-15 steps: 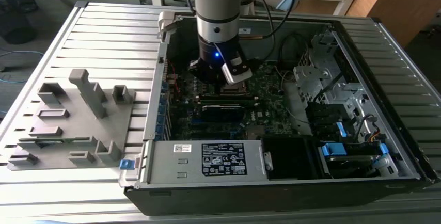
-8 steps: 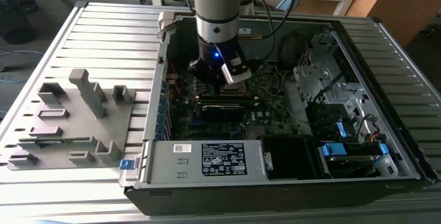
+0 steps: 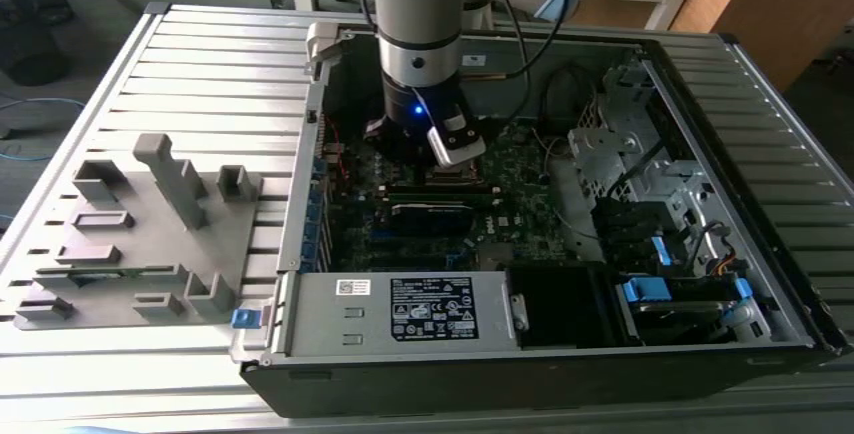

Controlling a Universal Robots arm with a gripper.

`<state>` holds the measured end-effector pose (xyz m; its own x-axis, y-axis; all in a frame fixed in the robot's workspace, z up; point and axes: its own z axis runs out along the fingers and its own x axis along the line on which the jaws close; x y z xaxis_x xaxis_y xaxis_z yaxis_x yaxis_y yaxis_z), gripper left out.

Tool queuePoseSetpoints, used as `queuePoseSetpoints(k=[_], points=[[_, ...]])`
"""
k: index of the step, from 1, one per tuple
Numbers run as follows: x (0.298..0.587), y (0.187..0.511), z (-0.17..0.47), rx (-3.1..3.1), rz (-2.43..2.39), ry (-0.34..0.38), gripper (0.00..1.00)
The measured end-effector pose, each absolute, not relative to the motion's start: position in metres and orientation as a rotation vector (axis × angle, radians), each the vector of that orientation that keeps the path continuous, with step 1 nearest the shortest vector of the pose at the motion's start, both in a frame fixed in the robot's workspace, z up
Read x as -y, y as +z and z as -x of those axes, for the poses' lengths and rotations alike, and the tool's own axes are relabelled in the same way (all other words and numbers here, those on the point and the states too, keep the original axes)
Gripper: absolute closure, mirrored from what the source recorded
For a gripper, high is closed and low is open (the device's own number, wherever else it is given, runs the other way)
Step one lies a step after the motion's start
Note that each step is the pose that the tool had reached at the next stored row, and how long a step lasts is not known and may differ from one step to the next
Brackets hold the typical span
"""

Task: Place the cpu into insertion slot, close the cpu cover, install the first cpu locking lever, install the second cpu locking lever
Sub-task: 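Install the second cpu locking lever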

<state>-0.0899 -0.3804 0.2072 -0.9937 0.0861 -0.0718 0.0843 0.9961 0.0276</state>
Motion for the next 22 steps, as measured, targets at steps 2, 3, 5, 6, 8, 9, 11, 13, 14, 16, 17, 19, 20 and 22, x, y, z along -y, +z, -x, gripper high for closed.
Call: queuePoseSetpoints(k=[2,3,5,6,8,9,11,13,14,16,17,19,20,22], points=[[0.3804,0.2061,0.0905,-3.066,-0.131,0.038,0.89],[0.3804,0.2055,0.0909,-3.066,-0.131,0.038,0.89],[0.3805,0.2043,0.0918,-3.066,-0.131,0.038,0.89],[0.3805,0.2041,0.0921,-3.066,-0.131,0.039,0.89],[0.3804,0.2040,0.0921,-3.066,-0.131,0.041,0.89],[0.3804,0.2039,0.0921,-3.066,-0.131,0.044,0.89],[0.3805,0.2035,0.0921,-3.066,-0.132,0.051,0.89],[0.3805,0.2031,0.0921,-3.066,-0.132,0.069,0.89],[0.3804,0.2030,0.0921,-3.066,-0.133,0.084,0.89],[0.3805,0.2027,0.0922,-3.066,-0.133,0.103,0.89],[0.3804,0.2026,0.0922,-3.066,-0.134,0.108,0.89],[0.3804,0.2024,0.0922,-3.066,-0.134,0.117,0.89],[0.3804,0.2024,0.0922,-3.066,-0.134,0.120,0.89],[0.3804,0.2022,0.0922,-3.066,-0.134,0.125,0.89]])
